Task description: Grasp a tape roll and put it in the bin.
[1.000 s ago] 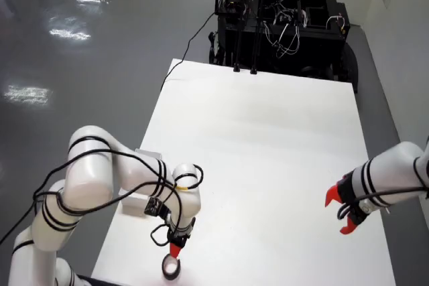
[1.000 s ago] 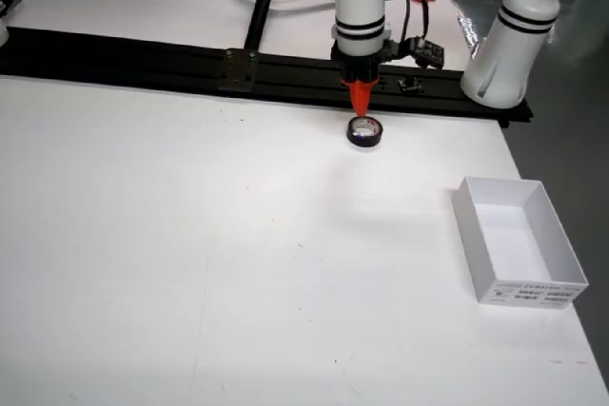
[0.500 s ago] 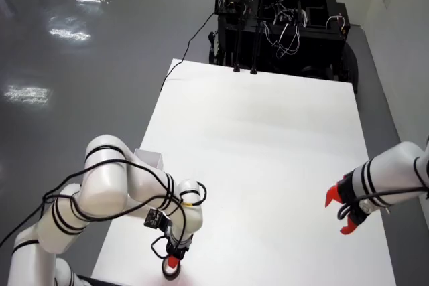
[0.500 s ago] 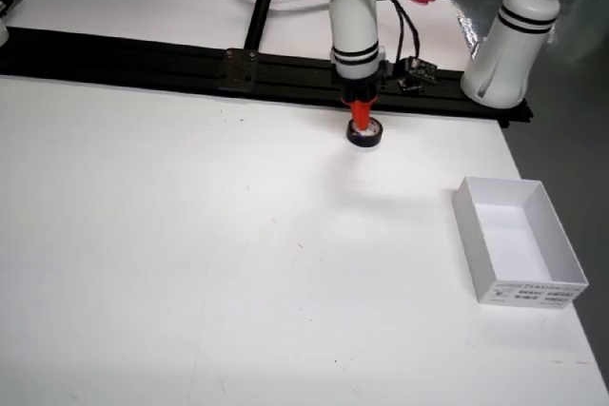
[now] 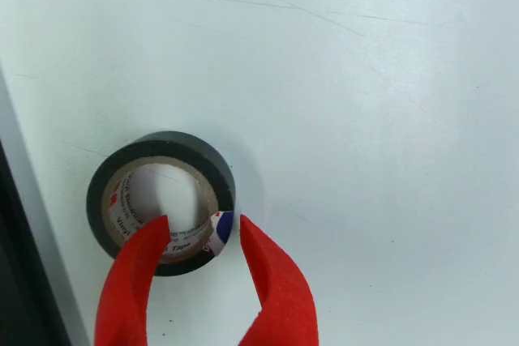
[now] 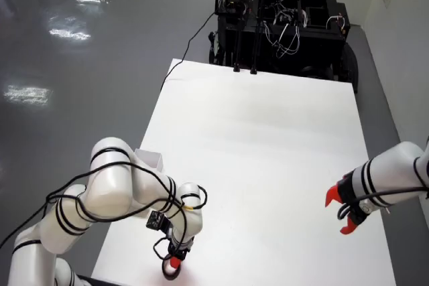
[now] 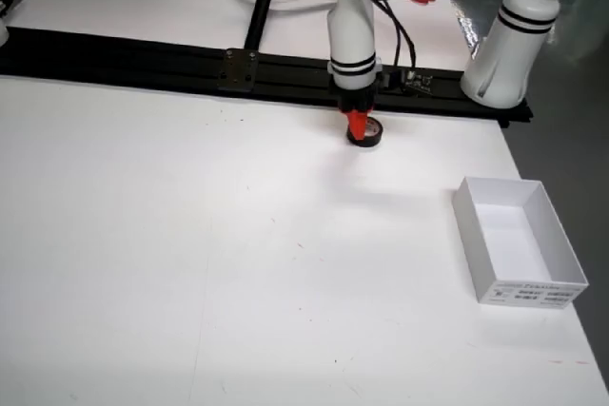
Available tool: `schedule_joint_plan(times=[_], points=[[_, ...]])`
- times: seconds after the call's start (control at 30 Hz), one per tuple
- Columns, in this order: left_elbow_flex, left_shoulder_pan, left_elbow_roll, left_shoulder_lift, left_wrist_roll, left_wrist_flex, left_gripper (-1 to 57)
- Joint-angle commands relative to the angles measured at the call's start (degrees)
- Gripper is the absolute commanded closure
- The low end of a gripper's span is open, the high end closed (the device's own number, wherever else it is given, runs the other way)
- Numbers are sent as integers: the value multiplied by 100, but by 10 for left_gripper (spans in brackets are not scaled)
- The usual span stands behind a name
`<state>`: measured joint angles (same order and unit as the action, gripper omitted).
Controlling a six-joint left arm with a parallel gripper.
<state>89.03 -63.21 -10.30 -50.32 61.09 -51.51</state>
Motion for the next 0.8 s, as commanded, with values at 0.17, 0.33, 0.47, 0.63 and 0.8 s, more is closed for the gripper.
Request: schedule_joint_plan(times=[0.17, 0.33, 0.47, 0.63, 0.8], points=[[0, 116, -174, -57, 25, 361, 402], [0, 169, -174, -109, 25, 396, 417], [0, 160, -174, -197, 25, 440, 417], [0, 151, -165, -241, 25, 458, 460], [-9, 169, -157, -241, 25, 414, 570]])
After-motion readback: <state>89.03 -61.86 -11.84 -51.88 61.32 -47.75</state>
